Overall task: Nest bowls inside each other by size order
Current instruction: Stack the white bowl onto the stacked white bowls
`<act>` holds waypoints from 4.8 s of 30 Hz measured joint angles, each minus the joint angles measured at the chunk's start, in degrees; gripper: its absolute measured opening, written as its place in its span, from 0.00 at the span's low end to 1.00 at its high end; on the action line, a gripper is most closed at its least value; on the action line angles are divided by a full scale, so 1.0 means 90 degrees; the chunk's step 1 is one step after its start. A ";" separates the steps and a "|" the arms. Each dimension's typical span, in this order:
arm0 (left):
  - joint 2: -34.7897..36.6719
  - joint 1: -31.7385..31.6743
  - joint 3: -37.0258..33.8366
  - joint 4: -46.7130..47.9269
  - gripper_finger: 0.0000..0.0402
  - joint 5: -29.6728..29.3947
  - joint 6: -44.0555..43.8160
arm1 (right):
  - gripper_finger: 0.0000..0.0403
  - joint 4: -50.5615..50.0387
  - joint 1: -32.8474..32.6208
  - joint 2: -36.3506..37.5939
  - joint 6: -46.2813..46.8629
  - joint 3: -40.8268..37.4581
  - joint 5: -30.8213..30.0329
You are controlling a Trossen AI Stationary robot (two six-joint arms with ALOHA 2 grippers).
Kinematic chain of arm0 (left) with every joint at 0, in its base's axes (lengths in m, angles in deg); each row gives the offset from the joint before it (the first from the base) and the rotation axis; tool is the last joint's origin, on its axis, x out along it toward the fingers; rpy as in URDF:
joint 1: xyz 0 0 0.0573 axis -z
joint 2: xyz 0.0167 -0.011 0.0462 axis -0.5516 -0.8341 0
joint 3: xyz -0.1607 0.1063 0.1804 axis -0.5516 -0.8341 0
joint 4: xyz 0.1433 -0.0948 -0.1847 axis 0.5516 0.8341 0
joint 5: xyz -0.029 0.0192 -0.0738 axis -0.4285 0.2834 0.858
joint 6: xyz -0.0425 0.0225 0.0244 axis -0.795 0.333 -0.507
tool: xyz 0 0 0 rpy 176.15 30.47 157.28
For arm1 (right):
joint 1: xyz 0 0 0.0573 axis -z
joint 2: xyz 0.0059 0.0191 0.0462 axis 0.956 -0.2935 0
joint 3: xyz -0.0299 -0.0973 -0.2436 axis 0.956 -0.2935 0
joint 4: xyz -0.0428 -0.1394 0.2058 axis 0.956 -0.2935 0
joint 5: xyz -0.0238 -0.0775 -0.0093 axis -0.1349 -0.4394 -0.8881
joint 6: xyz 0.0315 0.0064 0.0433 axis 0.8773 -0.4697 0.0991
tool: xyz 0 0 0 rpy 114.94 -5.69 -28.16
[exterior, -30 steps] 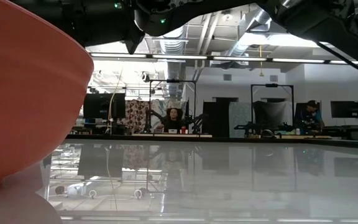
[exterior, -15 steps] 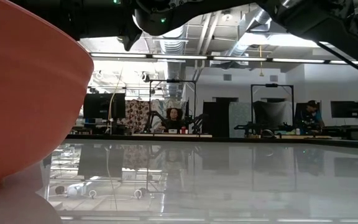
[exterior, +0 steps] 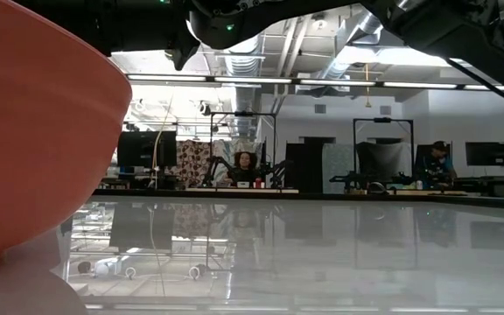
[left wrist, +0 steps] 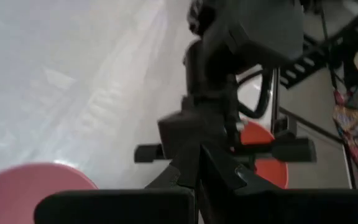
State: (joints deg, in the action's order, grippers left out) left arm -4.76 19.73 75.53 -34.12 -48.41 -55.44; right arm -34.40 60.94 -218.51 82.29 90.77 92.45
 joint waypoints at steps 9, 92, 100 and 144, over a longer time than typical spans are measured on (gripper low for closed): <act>-0.0604 0.0000 0.0000 0.0001 0.00 0.1102 -0.0342 | 0.30 -0.0053 0.0000 0.0000 0.0000 0.0000 -0.0001; -0.0614 -0.0406 0.0160 -0.0897 0.00 0.0079 0.1364 | 0.02 -0.7639 -0.0255 0.7803 -0.4749 -0.0439 -0.3435; -0.0272 -0.0706 -0.0836 -0.1165 0.00 0.0415 0.0846 | 0.02 -0.7856 -0.1043 0.8985 -0.3960 -0.2204 -0.5301; -0.3005 0.0826 -0.1574 -0.1799 0.00 0.1076 -0.2153 | 0.03 -0.5466 -0.2166 1.1379 -0.1555 -0.7154 -0.7516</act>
State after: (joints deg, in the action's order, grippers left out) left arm -31.81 27.16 61.37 -50.31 -38.73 -74.82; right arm -83.59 41.45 -116.09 68.29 26.38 24.80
